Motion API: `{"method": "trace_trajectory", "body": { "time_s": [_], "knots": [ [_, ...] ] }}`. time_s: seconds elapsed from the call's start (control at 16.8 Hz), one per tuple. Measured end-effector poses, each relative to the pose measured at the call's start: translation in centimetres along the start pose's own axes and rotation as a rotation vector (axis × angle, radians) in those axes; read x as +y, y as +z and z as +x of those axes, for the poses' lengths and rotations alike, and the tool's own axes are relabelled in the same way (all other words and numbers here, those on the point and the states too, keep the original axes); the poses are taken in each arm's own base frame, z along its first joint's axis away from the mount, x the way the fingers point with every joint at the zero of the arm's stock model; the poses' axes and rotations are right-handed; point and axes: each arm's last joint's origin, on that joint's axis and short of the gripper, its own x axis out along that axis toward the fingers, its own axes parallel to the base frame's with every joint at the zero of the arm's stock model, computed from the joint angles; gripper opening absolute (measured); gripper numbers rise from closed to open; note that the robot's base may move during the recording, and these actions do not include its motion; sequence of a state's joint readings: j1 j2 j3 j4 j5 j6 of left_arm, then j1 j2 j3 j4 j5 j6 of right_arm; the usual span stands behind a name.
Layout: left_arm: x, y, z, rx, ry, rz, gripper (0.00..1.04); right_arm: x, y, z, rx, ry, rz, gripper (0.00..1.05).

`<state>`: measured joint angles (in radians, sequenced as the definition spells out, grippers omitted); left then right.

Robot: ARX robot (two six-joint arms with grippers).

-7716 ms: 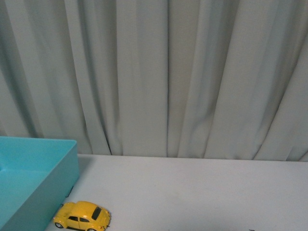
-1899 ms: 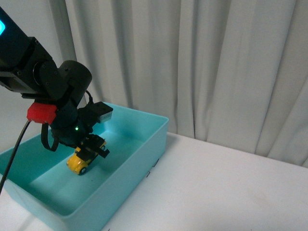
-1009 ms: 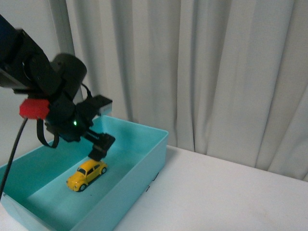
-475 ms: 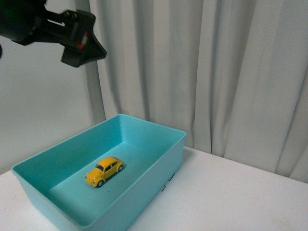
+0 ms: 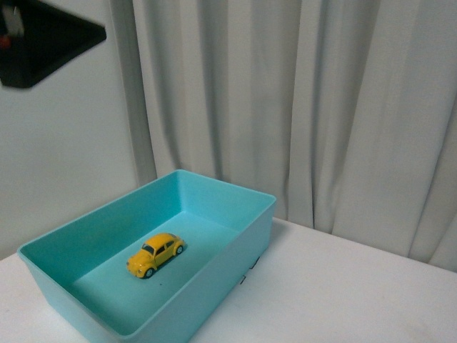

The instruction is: Wind up and store yellow beetle toy

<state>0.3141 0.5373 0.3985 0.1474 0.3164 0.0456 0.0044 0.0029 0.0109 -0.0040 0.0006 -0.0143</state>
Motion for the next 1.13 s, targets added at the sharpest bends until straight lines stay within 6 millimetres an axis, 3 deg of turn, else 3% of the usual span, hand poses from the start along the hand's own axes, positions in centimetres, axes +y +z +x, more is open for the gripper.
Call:
{"method": "trace_trajectory", "body": {
  "time_s": [0.12, 0.18, 0.24, 0.36, 0.65, 1.13],
  "knots": [
    [-1.0, -3.0, -1.0, 0.021, 0.005, -0.031, 0.3, 0.0, 0.0, 0.0, 0.0, -0.001, 0.0, 0.98],
    [-1.3, -3.4, -1.1, 0.02, -0.002, -0.035, 0.23, 0.0, 0.0, 0.0, 0.0, 0.0, 0.0, 0.98],
    [-1.8, -4.1, -1.4, 0.01, -0.003, -0.041, 0.08, 0.0, 0.0, 0.0, 0.0, 0.0, 0.0, 0.98],
    [-2.0, -4.6, -1.6, 0.007, -0.003, -0.044, 0.02, 0.0, 0.0, 0.0, 0.0, 0.0, 0.0, 0.98],
    [-3.8, -6.7, -2.2, 0.008, -0.013, -0.045, 0.02, 0.0, 0.0, 0.0, 0.0, 0.0, 0.0, 0.98],
    [-3.9, -8.7, -3.9, -0.001, 0.004, -0.045, 0.02, 0.0, 0.0, 0.0, 0.0, 0.0, 0.0, 0.98]
  ]
}}
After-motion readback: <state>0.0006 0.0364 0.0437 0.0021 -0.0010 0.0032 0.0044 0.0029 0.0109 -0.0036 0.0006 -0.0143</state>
